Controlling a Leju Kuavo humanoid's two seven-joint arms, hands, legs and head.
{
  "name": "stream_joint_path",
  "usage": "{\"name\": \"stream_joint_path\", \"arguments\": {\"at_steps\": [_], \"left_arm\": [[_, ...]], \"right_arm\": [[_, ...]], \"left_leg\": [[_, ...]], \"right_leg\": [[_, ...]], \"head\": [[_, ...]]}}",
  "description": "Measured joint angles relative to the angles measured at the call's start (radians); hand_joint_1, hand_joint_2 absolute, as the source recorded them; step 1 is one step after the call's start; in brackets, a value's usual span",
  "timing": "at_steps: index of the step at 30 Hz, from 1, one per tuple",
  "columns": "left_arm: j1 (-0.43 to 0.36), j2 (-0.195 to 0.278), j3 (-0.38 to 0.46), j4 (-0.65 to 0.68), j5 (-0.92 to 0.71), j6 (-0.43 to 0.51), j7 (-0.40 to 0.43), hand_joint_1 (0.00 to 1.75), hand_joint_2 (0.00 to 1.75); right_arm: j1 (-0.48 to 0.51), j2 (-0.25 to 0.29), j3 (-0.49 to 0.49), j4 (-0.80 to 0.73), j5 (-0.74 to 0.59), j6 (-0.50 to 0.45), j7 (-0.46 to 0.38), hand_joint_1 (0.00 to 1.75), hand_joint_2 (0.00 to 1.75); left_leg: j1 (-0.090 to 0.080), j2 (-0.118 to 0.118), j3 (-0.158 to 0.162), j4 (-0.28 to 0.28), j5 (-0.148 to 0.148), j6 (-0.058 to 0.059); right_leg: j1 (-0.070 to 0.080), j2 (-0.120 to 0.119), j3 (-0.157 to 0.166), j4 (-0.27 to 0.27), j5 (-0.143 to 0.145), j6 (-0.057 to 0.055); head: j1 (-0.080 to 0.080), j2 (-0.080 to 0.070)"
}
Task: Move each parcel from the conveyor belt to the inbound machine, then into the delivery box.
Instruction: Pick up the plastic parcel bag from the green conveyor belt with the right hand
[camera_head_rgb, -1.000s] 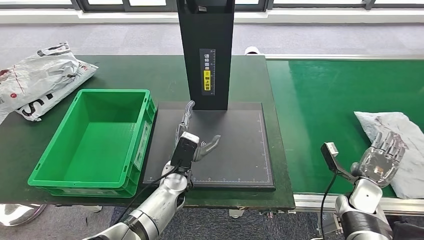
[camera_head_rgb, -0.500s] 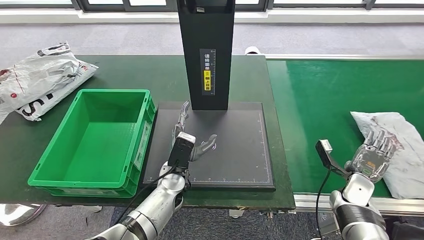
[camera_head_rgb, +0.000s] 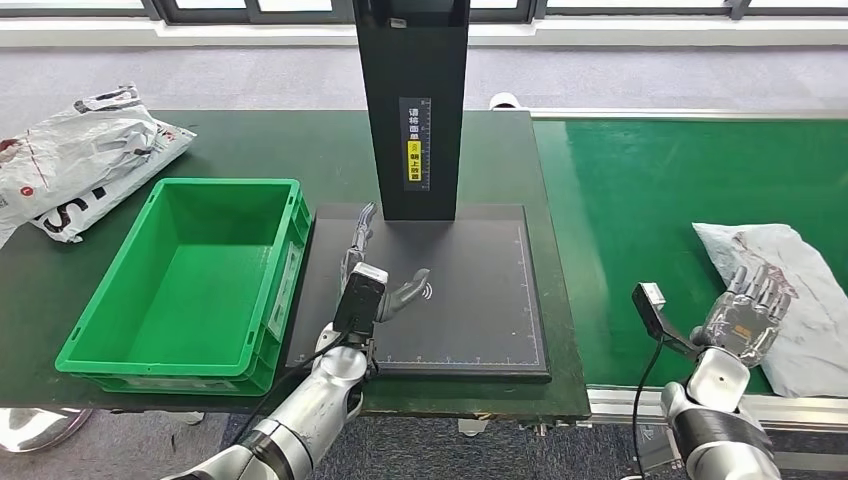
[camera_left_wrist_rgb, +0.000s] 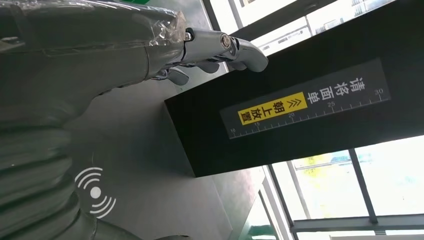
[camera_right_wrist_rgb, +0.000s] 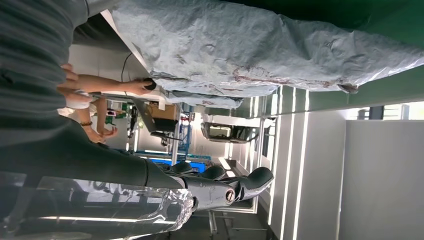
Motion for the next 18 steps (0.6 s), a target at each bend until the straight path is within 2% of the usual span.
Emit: {"name": "stream_joint_path", "arguments": {"at_steps": [8, 18], "left_arm": [[0.000, 0.005, 0.016, -0.007, -0.026, 0.023, 0.000, 0.00, 1.75], [-0.027, 0.037, 0.042, 0.004, -0.035, 0.038, 0.000, 0.00, 1.75]], "right_arm": [[-0.008, -0.006, 0.000, 0.025, 0.002, 0.000, -0.005, 0.00, 1.75], [-0.065, -0.007, 0.000, 0.099, 0.002, 0.000, 0.030, 0.00, 1.75]], "left_leg": [[0.000, 0.000, 0.000, 0.000, 0.000, 0.000], [0.000, 0.000, 0.000, 0.000, 0.001, 0.000]], "right_leg": [[0.000, 0.000, 0.000, 0.000, 0.000, 0.000], [0.000, 0.000, 0.000, 0.000, 0.000, 0.000]], "head": [[0.000, 0.000], [0.000, 0.000]]}}
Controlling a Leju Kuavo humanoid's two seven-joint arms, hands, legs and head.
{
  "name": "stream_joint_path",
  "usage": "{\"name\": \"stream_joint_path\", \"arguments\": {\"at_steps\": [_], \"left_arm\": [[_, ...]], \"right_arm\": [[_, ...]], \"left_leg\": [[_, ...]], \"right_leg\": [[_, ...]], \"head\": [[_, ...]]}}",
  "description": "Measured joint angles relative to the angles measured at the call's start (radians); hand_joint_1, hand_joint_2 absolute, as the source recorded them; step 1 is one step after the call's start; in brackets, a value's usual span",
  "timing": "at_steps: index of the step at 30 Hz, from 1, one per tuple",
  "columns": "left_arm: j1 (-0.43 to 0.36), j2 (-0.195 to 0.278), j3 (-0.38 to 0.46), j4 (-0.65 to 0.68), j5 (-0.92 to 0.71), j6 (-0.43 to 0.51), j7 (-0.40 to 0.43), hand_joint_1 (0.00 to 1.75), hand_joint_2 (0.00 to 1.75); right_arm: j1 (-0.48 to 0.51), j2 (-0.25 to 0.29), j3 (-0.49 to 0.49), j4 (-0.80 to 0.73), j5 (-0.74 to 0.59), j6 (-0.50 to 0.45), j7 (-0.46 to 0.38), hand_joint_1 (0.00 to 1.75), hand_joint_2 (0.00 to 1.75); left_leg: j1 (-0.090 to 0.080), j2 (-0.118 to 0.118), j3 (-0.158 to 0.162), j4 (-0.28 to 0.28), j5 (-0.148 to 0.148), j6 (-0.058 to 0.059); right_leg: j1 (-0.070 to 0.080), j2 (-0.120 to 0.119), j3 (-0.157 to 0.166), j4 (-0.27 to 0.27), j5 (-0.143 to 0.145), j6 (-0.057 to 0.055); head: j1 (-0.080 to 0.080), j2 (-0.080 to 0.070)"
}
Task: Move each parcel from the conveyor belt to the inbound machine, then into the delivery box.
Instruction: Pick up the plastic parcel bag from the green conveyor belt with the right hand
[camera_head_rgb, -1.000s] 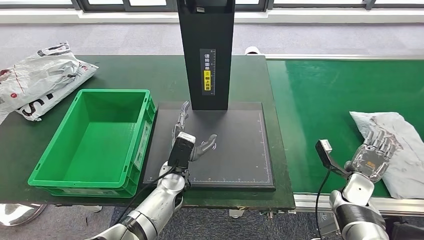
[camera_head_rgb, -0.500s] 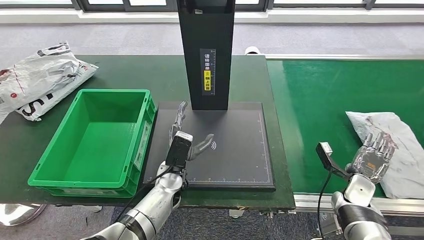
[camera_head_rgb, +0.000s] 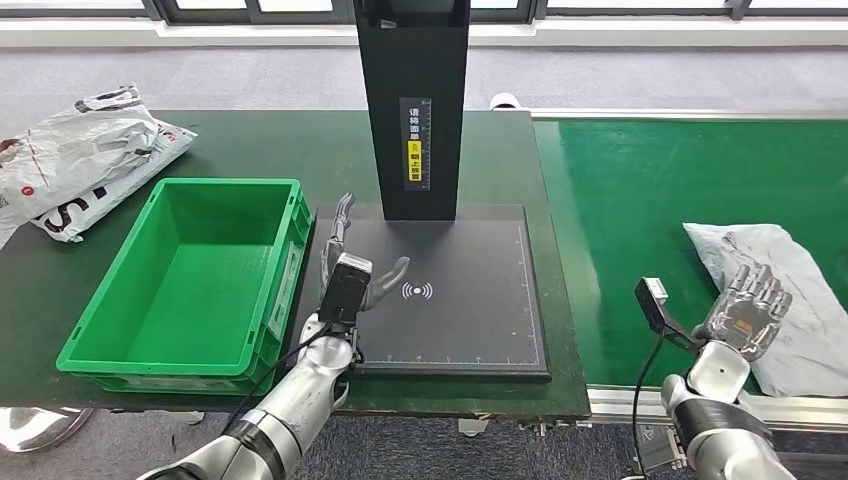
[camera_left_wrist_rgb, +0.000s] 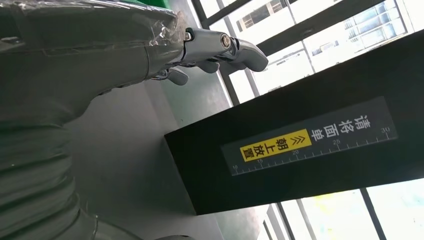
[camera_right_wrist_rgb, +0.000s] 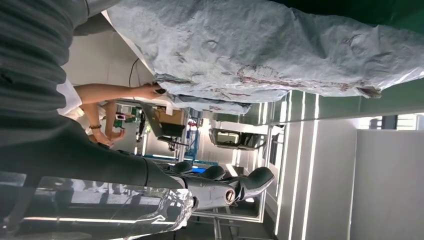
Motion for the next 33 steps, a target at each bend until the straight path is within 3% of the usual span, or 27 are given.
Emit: {"name": "stream_joint_path", "arguments": {"at_steps": [13, 17, 23, 26, 33], "left_arm": [[-0.006, 0.031, 0.028, 0.018, -0.042, -0.032, 0.000, 0.00, 1.75], [0.042, 0.025, 0.029, -0.013, -0.064, -0.084, 0.000, 0.00, 1.75], [0.124, 0.022, 0.028, -0.038, -0.072, -0.107, 0.000, 0.00, 1.75], [0.126, 0.023, 0.025, -0.058, -0.061, -0.108, 0.001, 0.00, 1.75], [0.051, 0.015, 0.024, -0.030, -0.037, -0.147, 0.053, 0.00, 1.75]], "right_arm": [[0.035, -0.028, -0.002, 0.019, -0.010, 0.000, 0.021, 0.00, 1.75], [0.117, -0.061, -0.048, 0.007, -0.045, 0.000, 0.006, 0.00, 1.75], [0.250, -0.083, -0.183, -0.028, -0.038, -0.005, -0.095, 0.00, 1.75], [0.231, -0.082, -0.218, -0.035, -0.005, -0.002, -0.090, 0.00, 1.75], [0.100, -0.079, -0.210, 0.013, 0.000, 0.048, -0.039, 0.00, 1.75]], "left_leg": [[0.000, 0.000, 0.000, 0.000, 0.000, 0.000], [0.000, -0.004, 0.000, 0.000, -0.001, 0.001], [0.000, -0.005, -0.002, 0.000, -0.004, 0.002], [0.000, -0.001, -0.002, 0.000, -0.004, 0.002], [-0.001, 0.000, -0.002, 0.000, 0.002, 0.003]], "right_leg": [[0.000, 0.000, -0.001, 0.000, 0.000, 0.000], [0.000, -0.003, 0.001, -0.001, -0.002, 0.002], [0.000, -0.004, 0.001, -0.001, -0.003, 0.003], [0.000, 0.000, 0.000, -0.001, -0.003, 0.003], [-0.001, 0.000, -0.001, -0.001, 0.002, 0.004]], "head": [[0.000, 0.000], [0.000, 0.000], [0.000, 0.000], [0.000, 0.000], [0.000, 0.000]]}}
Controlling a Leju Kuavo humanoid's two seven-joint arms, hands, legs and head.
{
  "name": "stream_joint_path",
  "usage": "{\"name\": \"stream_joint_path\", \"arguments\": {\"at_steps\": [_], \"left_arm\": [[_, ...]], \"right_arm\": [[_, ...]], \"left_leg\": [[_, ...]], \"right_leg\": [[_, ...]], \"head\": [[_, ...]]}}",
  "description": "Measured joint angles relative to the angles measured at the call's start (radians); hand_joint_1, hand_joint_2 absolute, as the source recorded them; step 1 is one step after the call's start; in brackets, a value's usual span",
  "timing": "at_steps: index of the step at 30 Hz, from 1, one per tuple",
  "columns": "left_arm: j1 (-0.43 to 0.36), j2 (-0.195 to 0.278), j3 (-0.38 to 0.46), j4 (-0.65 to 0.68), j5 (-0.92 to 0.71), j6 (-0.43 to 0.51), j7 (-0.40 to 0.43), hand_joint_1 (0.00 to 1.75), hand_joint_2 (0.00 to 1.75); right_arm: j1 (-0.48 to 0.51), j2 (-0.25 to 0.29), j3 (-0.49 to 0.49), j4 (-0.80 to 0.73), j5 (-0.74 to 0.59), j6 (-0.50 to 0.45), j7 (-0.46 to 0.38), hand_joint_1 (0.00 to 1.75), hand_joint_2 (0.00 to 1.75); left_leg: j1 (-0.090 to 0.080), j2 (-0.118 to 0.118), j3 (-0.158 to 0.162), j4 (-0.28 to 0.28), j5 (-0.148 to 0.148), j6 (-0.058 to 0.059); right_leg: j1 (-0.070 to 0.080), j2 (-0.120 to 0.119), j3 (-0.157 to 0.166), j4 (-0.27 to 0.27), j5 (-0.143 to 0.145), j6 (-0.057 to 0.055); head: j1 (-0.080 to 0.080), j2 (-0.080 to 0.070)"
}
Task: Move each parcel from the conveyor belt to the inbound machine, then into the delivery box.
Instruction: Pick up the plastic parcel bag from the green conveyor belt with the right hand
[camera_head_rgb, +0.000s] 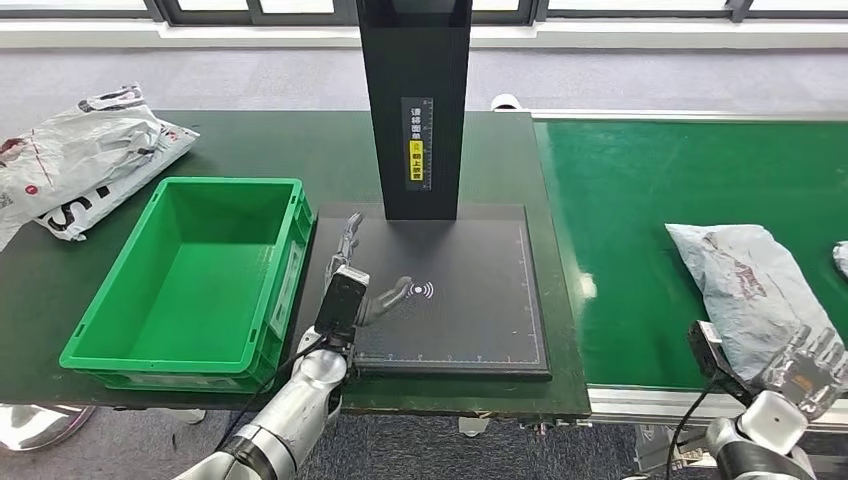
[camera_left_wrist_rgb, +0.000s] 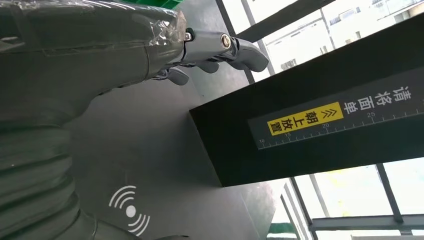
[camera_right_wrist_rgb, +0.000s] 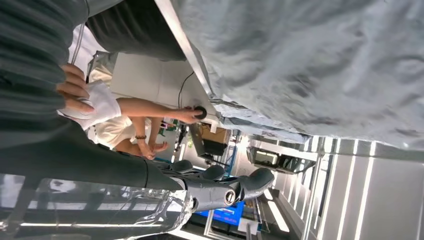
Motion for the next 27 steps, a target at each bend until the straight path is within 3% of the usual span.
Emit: {"name": "stream_joint_path", "arguments": {"at_steps": [12, 16, 21, 27], "left_arm": [[-0.067, -0.005, 0.001, 0.060, 0.023, -0.014, -0.010, 0.00, 1.75], [-0.068, -0.008, 0.002, 0.066, 0.026, -0.022, -0.014, 0.00, 1.75], [-0.060, -0.011, 0.012, 0.066, 0.042, -0.029, -0.033, 0.00, 1.75], [-0.055, -0.014, 0.021, 0.078, 0.037, -0.033, -0.031, 0.00, 1.75]], "right_arm": [[-0.090, 0.002, 0.038, 0.048, 0.000, 0.059, 0.059, 0.00, 1.75], [-0.093, 0.001, 0.048, 0.054, 0.000, 0.074, 0.057, 0.00, 1.75], [-0.118, -0.007, 0.053, 0.056, -0.004, 0.011, 0.009, 0.00, 1.75], [-0.139, -0.024, 0.053, 0.056, -0.004, 0.063, 0.029, 0.00, 1.75]], "left_leg": [[0.000, -0.001, -0.001, 0.000, 0.002, 0.000], [0.000, -0.002, -0.001, 0.000, 0.002, 0.000], [0.000, -0.001, -0.001, 0.000, 0.002, 0.000], [0.000, -0.002, -0.001, 0.000, 0.002, 0.000]], "right_leg": [[0.000, 0.000, 0.000, 0.000, 0.001, -0.001], [0.000, 0.000, -0.001, 0.000, 0.001, -0.001], [0.000, 0.000, -0.001, 0.000, 0.001, 0.000], [0.000, -0.001, -0.001, 0.000, 0.001, 0.000]], "head": [[0.000, 0.000], [0.000, 0.000], [0.000, 0.000], [0.000, 0.000]]}}
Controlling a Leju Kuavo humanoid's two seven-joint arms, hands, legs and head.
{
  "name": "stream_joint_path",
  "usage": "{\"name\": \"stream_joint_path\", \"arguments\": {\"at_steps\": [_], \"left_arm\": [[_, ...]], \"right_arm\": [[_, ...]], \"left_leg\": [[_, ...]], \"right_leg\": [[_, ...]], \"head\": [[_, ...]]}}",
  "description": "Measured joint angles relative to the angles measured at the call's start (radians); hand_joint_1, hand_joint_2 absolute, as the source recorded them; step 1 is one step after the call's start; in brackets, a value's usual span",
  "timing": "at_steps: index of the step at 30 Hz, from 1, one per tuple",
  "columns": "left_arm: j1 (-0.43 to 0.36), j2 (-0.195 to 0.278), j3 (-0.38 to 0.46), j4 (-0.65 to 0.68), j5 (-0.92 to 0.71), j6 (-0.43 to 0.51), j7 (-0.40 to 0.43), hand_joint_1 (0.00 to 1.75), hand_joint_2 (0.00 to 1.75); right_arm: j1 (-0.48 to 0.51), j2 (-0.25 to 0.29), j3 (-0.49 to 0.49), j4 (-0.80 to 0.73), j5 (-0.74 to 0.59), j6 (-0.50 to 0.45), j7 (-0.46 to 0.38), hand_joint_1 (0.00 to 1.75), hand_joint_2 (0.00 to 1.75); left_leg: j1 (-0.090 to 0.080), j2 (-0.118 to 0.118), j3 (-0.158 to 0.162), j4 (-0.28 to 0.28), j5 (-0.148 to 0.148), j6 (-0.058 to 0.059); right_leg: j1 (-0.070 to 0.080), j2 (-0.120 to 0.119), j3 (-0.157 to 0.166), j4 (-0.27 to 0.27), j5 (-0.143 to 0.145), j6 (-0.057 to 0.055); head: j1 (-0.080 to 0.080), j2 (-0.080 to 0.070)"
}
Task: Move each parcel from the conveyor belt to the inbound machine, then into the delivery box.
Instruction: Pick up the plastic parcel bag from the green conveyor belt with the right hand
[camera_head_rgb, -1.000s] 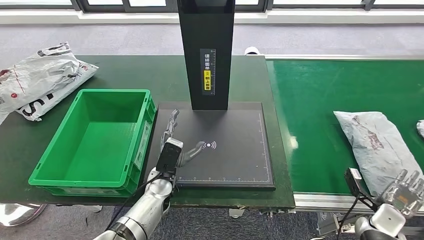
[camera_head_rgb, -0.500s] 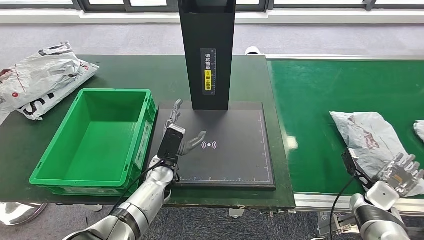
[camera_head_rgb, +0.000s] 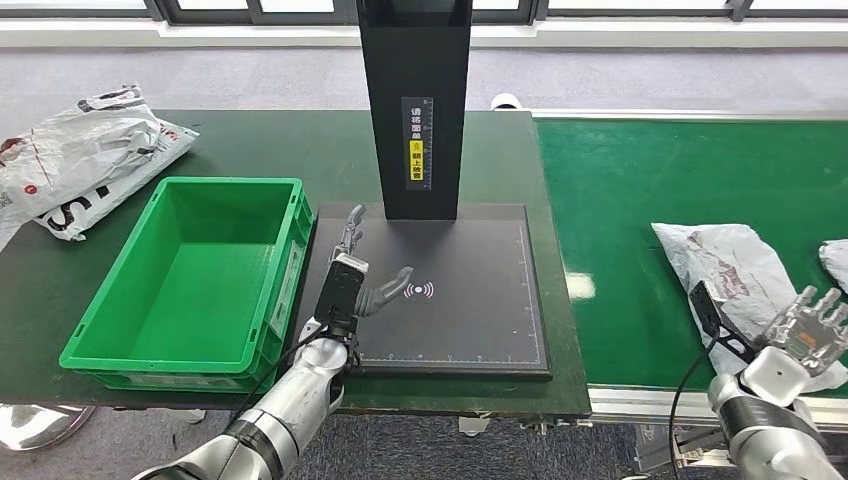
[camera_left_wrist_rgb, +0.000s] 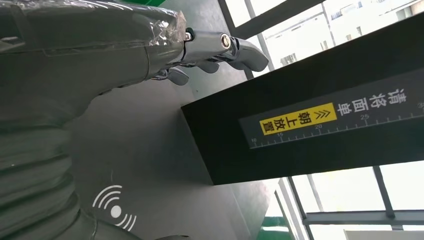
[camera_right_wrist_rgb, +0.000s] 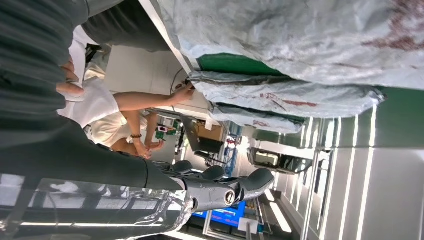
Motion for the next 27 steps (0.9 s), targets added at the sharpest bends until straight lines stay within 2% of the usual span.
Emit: {"name": "stream_joint_path", "arguments": {"at_steps": [3, 6, 7, 10, 11, 14, 18, 23, 27], "left_arm": [[-0.001, -0.004, 0.002, 0.008, 0.001, -0.009, 0.007, 0.00, 1.75], [-0.003, -0.007, 0.003, 0.015, -0.002, -0.019, 0.014, 0.00, 1.75], [-0.004, -0.008, 0.003, 0.016, -0.006, -0.022, 0.017, 0.00, 1.75], [-0.012, -0.009, 0.003, 0.021, -0.019, -0.038, 0.027, 0.00, 1.75], [-0.016, -0.009, 0.003, 0.025, -0.024, -0.045, 0.030, 0.00, 1.75], [-0.024, -0.011, 0.003, 0.035, -0.031, -0.051, 0.030, 0.00, 1.75], [-0.023, -0.011, 0.003, 0.044, -0.032, -0.043, 0.017, 0.00, 1.75], [-0.011, -0.006, 0.003, 0.043, -0.033, -0.034, 0.012, 0.00, 1.75], [0.004, 0.002, 0.006, 0.033, -0.033, -0.023, 0.011, 0.00, 1.75]], "right_arm": [[0.008, -0.001, 0.000, 0.003, -0.002, 0.047, 0.018, 0.00, 1.75], [0.018, -0.001, -0.001, 0.012, -0.016, 0.147, 0.053, 0.00, 1.75], [0.021, -0.001, -0.003, 0.015, -0.027, 0.193, 0.066, 0.10, 1.75], [0.030, -0.001, -0.028, 0.025, -0.085, 0.383, 0.085, 1.41, 1.75], [0.032, -0.001, -0.044, 0.026, -0.111, 0.449, 0.082, 1.75, 1.75], [0.028, 0.000, -0.101, 0.027, -0.153, 0.566, 0.063, 1.75, 1.75], [0.009, 0.005, -0.136, 0.028, -0.155, 0.595, 0.051, 1.75, 1.75], [-0.010, 0.008, -0.161, 0.028, -0.154, 0.560, -0.007, 1.75, 1.75], [-0.015, 0.015, -0.167, 0.029, -0.140, 0.458, -0.086, 1.75, 1.75]], "left_leg": [[0.000, 0.000, 0.000, 0.000, 0.000, 0.000], [0.000, 0.000, 0.000, 0.000, 0.000, 0.000], [0.000, 0.000, 0.000, 0.000, 0.000, 0.000], [0.000, 0.000, 0.000, 0.000, 0.000, 0.000], [0.001, 0.001, 0.001, 0.000, 0.000, 0.000], [0.001, 0.000, 0.002, 0.000, -0.001, 0.000], [0.001, -0.001, 0.002, 0.000, 0.000, 0.001], [0.001, -0.001, 0.002, 0.000, 0.000, 0.001], [0.001, -0.001, 0.002, 0.000, 0.000, 0.001]], "right_leg": [[0.000, 0.000, 0.000, 0.000, 0.000, 0.000], [0.000, 0.000, -0.001, 0.000, 0.000, 0.000], [0.000, 0.000, -0.001, 0.000, 0.000, 0.000], [0.000, 0.000, 0.000, 0.000, 0.000, 0.000], [0.001, 0.000, 0.000, 0.000, 0.000, 0.000], [0.002, -0.001, 0.003, -0.001, 0.000, 0.000], [0.002, -0.002, 0.004, -0.001, 0.000, 0.001], [0.002, -0.002, 0.004, -0.001, 0.000, 0.001], [0.001, -0.002, 0.004, -0.001, 0.000, 0.001]], "head": [[0.000, 0.000], [0.000, 0.000], [0.000, 0.000], [0.000, 0.000], [0.000, 0.000], [0.000, 0.000], [0.000, 0.000], [0.000, 0.000], [0.000, 0.000]]}}
